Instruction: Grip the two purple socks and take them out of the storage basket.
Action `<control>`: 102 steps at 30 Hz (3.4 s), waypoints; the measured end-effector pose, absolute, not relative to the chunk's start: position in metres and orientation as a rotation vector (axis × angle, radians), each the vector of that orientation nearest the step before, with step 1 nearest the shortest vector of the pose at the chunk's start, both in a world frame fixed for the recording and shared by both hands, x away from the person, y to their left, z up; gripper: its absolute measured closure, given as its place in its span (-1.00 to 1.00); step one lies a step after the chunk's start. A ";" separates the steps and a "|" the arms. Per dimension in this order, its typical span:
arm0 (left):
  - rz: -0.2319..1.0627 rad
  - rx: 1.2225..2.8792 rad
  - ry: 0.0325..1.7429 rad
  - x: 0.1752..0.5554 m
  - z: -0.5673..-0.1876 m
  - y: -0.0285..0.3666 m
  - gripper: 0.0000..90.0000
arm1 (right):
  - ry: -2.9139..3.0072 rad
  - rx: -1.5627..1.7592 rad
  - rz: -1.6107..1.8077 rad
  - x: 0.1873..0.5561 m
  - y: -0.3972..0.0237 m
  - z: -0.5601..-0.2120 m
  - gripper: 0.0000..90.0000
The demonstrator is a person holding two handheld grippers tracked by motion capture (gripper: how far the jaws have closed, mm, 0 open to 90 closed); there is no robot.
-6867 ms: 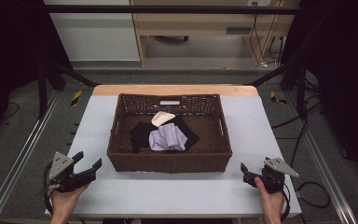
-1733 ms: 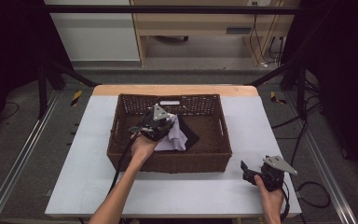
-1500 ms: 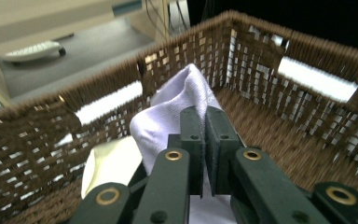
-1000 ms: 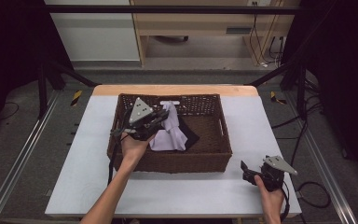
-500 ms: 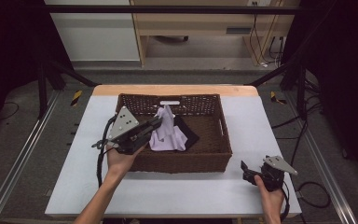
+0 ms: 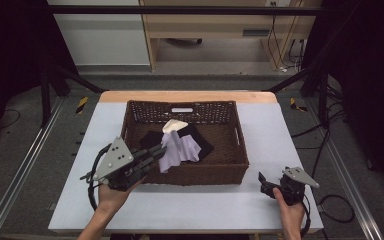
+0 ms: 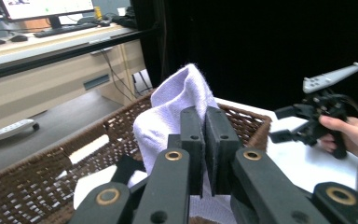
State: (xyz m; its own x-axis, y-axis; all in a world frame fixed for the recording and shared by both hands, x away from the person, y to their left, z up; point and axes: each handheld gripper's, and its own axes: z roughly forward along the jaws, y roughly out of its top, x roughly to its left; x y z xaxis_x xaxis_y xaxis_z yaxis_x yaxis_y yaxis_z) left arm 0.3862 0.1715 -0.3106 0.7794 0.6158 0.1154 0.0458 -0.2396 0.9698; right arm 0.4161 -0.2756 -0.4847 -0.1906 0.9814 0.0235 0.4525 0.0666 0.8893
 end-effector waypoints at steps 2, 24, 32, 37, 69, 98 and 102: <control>0.575 1.749 0.516 0.382 -0.313 0.174 0.91 | 1.718 1.437 1.072 0.416 -0.276 -0.485 -0.91; 0.459 1.884 0.574 0.350 -0.375 0.200 0.90 | 1.714 1.439 1.068 0.416 -0.275 -0.485 -0.91; 0.388 1.989 0.625 0.357 -0.409 0.193 0.90 | 1.711 1.436 1.067 0.416 -0.275 -0.485 -0.91; 0.344 2.055 0.667 0.365 -0.429 0.188 0.90 | 1.711 1.437 1.067 0.415 -0.275 -0.485 -0.91; 0.401 2.047 0.869 0.370 -0.423 0.190 -0.44 | 1.717 1.436 1.072 0.416 -0.276 -0.485 -0.91; 0.606 1.858 0.827 0.419 -0.328 0.171 -0.49 | 1.717 1.443 1.063 0.416 -0.274 -0.485 -0.91; 0.617 1.850 0.828 0.431 -0.322 0.162 -0.49 | 1.720 1.441 1.059 0.417 -0.275 -0.485 -0.91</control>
State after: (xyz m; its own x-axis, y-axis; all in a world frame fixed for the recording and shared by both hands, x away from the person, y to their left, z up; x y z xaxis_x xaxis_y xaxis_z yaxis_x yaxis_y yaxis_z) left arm 0.4313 0.1625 -0.3215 0.6385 0.7678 0.0532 0.2707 -0.2887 0.9183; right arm 0.4168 -0.2746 -0.4852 -0.1858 0.9824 0.0186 0.4586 0.0700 0.8859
